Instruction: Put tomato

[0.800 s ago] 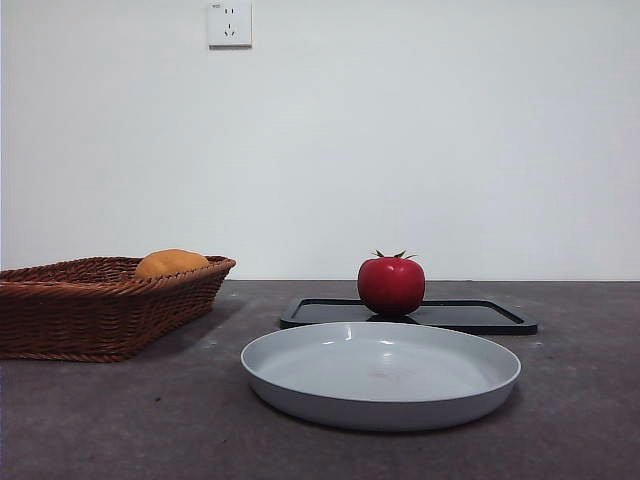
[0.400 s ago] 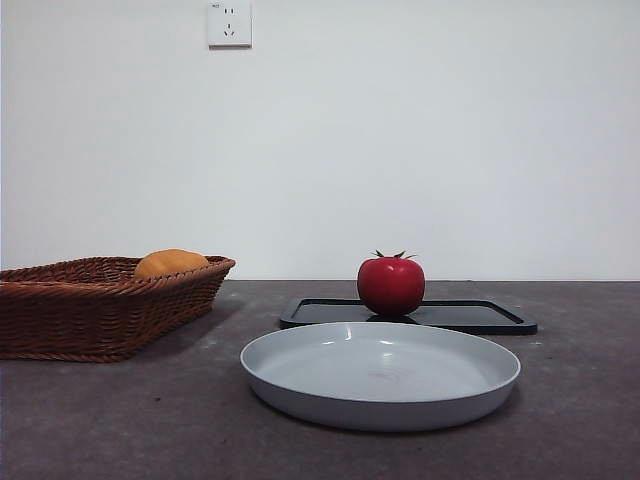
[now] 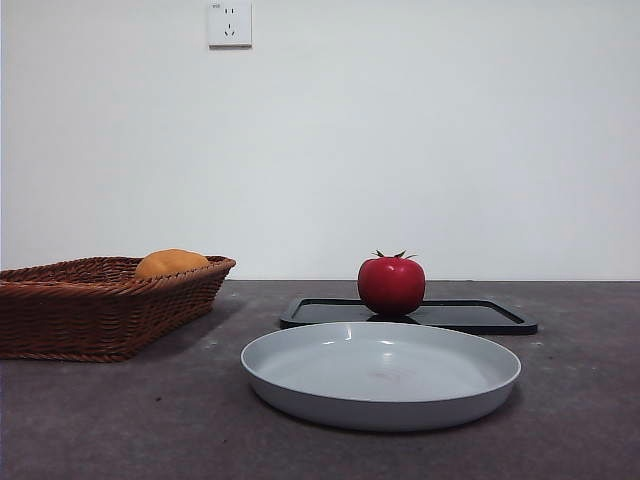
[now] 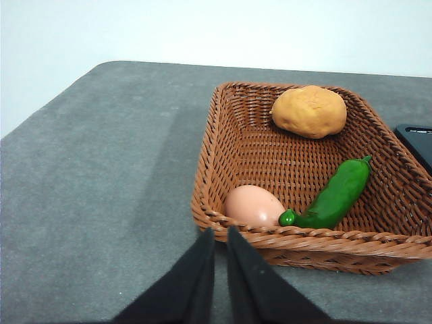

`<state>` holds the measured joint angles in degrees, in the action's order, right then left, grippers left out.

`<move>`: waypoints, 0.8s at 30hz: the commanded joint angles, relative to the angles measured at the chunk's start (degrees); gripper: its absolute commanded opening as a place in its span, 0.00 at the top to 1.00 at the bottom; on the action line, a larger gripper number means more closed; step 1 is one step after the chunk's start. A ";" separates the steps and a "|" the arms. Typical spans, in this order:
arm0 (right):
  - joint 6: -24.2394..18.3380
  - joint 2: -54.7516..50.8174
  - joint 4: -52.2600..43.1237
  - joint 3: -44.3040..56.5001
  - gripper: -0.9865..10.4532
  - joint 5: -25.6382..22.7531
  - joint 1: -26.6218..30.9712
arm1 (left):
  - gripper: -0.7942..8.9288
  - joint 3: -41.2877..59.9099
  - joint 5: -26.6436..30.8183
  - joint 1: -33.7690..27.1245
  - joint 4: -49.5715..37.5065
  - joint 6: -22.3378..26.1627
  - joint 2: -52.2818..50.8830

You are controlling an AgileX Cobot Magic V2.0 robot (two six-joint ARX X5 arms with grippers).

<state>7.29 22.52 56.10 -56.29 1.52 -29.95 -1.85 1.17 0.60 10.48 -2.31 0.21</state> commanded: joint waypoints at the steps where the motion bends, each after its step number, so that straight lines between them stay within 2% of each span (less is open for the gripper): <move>1: -0.24 0.15 -0.63 -0.66 0.89 0.00 -0.39 | 0.89 1.18 -0.11 -0.04 0.44 -0.31 -0.04; 12: -0.98 0.13 -0.61 -0.63 0.89 -0.11 0.76 | 0.89 1.18 -0.11 -0.04 0.44 -0.31 -0.04; 16: -11.78 -0.48 -3.28 2.45 0.89 -1.38 5.53 | 0.89 1.18 -0.11 -0.04 0.44 -0.31 -0.04; 19: -15.72 -3.04 -11.52 10.49 0.89 -3.69 9.57 | 0.89 1.18 -0.11 -0.04 0.42 -0.31 -0.04; 24: -15.63 -7.82 -37.11 29.73 0.89 -1.73 15.15 | 0.89 1.18 -0.11 -0.04 0.42 -0.31 -0.04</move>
<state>-7.31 15.09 26.39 -30.35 -0.64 -15.22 -1.85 1.19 0.60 10.48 -2.46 0.21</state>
